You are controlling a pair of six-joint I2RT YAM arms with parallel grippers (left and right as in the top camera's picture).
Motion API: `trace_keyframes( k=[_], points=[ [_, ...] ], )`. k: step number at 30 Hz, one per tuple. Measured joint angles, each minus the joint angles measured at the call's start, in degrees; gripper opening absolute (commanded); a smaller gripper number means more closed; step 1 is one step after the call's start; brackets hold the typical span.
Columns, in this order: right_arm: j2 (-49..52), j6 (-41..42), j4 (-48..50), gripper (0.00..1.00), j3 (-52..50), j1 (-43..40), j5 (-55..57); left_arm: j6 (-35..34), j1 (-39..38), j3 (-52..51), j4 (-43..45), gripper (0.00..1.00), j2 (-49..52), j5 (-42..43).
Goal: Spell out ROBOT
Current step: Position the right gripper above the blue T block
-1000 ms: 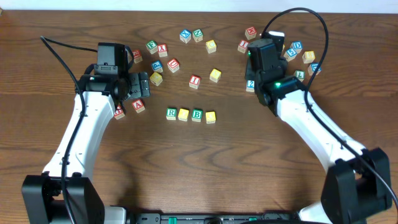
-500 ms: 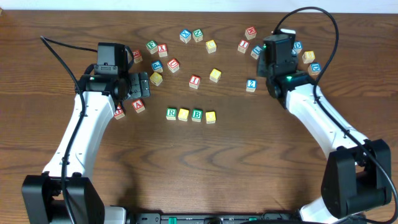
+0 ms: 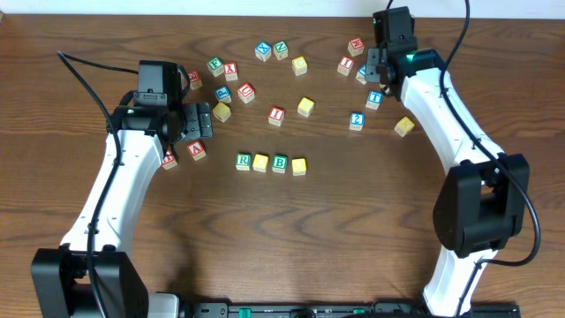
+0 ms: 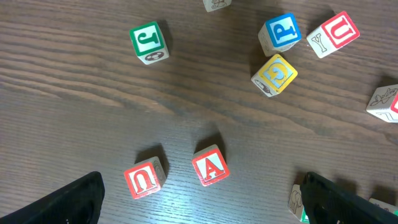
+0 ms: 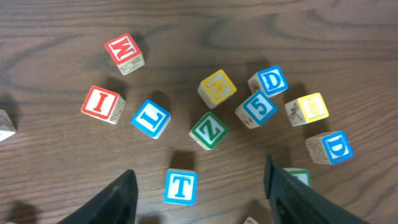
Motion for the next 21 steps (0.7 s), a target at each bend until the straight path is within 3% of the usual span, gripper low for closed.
trace_keyframes(
  k=[10,21],
  points=[
    [0.0,4.9,-2.0,0.59,0.5,-0.8,-0.1,0.0,0.0,0.0,0.0,0.99,0.0,0.0],
    [0.0,4.2,-5.2,0.61,1.0,-2.4,-4.5,0.0,0.0,0.0,0.0,0.99,0.0,0.0]
  ],
)
